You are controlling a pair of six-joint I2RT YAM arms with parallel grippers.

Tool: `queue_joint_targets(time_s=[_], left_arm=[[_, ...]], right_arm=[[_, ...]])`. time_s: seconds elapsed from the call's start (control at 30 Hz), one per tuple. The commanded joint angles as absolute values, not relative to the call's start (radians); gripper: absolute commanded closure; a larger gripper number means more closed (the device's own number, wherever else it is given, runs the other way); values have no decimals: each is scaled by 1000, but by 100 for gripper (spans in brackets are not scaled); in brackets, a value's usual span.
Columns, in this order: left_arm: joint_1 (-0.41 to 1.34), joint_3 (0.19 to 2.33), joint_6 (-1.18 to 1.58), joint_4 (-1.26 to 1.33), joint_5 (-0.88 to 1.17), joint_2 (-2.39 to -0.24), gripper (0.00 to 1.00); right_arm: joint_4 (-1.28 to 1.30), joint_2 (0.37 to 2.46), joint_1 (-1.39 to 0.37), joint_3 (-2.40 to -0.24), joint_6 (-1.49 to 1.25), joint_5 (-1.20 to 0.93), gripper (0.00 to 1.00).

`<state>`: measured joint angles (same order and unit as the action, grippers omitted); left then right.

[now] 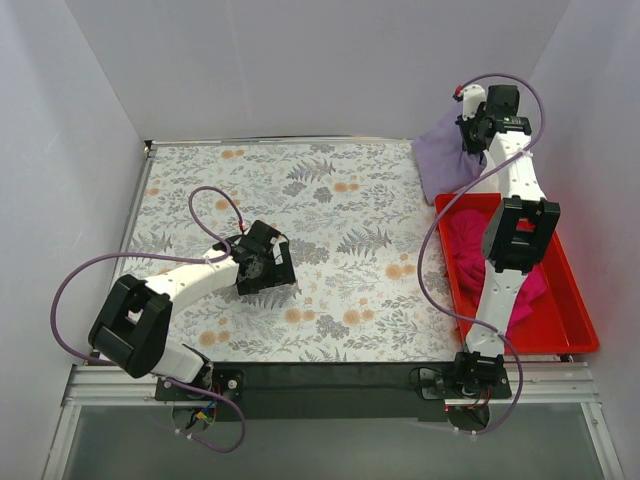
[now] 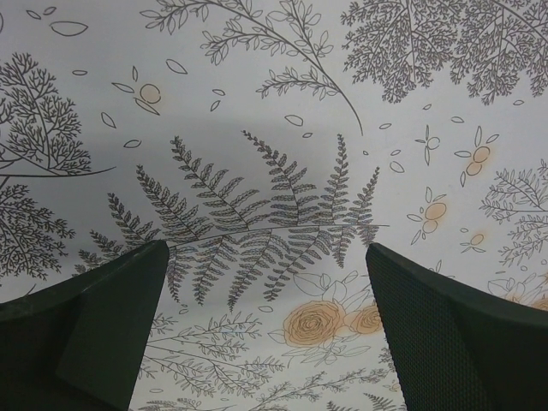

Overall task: Fold and stack the t-shirts
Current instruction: Neatly place the folded tshirt to the corner

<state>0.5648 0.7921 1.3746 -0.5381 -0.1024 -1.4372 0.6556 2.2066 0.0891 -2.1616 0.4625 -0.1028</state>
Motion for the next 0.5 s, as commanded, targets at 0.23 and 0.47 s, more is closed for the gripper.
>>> queue_joint_targets(time_s=[0.23,0.47], left_arm=[[558,813,1387,-534,-69,-1434,7],[560,802,1388,-548,-58,-1425,7]], right_arm=[[497,2178,138,-2079,499,-26,99],[376,2236,147,-2019,509,175,97]])
